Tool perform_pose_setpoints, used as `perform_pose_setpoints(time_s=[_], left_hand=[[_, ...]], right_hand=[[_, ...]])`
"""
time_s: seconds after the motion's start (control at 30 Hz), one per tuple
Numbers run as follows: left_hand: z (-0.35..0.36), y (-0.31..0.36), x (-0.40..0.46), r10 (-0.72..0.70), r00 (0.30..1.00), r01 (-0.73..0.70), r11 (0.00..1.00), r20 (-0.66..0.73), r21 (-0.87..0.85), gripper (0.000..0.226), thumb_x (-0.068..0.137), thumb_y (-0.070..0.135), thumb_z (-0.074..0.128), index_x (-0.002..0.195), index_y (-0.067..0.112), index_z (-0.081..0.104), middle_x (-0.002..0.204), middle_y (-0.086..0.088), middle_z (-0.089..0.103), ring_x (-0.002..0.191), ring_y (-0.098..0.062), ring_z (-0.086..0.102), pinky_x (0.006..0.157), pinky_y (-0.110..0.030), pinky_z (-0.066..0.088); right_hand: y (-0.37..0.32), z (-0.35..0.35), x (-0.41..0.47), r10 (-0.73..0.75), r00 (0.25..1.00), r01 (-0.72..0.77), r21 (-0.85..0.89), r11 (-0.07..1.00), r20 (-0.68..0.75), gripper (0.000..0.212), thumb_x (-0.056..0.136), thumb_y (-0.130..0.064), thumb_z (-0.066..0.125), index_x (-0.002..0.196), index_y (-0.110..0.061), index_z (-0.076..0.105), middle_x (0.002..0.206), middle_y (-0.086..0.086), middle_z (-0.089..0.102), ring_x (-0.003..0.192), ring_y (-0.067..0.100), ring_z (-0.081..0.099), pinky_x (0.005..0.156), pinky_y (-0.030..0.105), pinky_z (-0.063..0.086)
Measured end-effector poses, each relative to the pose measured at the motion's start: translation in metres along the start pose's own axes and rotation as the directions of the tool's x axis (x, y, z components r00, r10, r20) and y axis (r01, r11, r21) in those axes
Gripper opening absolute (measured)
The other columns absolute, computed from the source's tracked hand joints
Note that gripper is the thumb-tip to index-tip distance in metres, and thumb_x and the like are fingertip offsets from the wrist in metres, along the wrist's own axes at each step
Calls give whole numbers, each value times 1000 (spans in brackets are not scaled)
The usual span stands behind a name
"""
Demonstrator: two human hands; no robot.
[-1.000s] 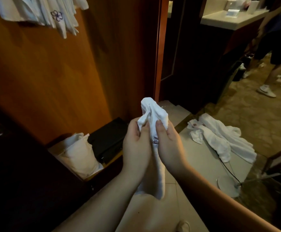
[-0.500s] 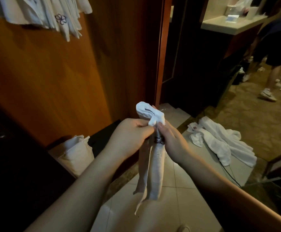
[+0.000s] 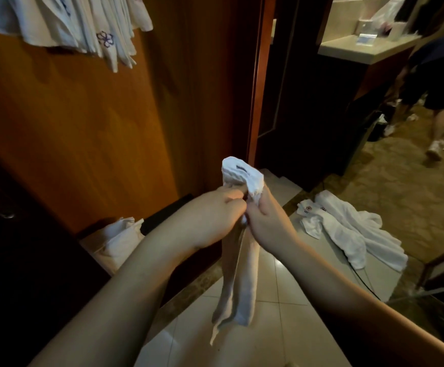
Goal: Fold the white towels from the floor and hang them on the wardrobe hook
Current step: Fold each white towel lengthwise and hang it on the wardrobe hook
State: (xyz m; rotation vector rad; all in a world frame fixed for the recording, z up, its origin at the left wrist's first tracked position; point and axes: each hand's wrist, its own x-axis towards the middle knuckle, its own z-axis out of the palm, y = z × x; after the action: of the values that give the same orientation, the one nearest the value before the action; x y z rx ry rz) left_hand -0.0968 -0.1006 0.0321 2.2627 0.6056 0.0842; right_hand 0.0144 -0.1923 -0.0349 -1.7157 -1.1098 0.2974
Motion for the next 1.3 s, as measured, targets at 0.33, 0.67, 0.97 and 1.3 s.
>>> perform_pose_setpoints(time_s=[0.33,0.67,0.97,1.3], left_hand=[[-18,-35,30,12,988,-127,621,-152,-774,68,67,45,88,127,34,55,120,9,71,107,-10,69,85,-28,59],[-42,5,46,141,948,-311,605,-285,-733,23,91,27,71,113,21,68,107,-1,77,101,-22,74,75,-27,60],[-73,21,62,-99,936,-247,502,-338,-829,25,90,30,73,113,23,66,97,-1,79,88,-20,77,61,-33,61],[-93,38,76,-75,929,-279,505,-363,-817,30,89,31,74,116,21,64,99,-2,78,92,-22,76,71,-41,61]], right_hand=[[-38,-52,42,-6,990,-34,274,961,143,40,83,-37,53,105,-70,59,100,-27,68,87,-7,66,65,13,51],[-19,-73,66,58,973,-164,491,855,223,85,72,-55,77,144,-24,45,128,1,70,117,22,67,95,37,55],[24,-42,41,150,965,-163,42,986,216,32,75,-64,67,101,-75,51,107,-42,62,97,-16,61,82,25,48],[15,-21,37,81,994,-48,364,930,-77,49,72,-54,78,105,-66,45,104,-28,70,93,5,73,73,20,58]])
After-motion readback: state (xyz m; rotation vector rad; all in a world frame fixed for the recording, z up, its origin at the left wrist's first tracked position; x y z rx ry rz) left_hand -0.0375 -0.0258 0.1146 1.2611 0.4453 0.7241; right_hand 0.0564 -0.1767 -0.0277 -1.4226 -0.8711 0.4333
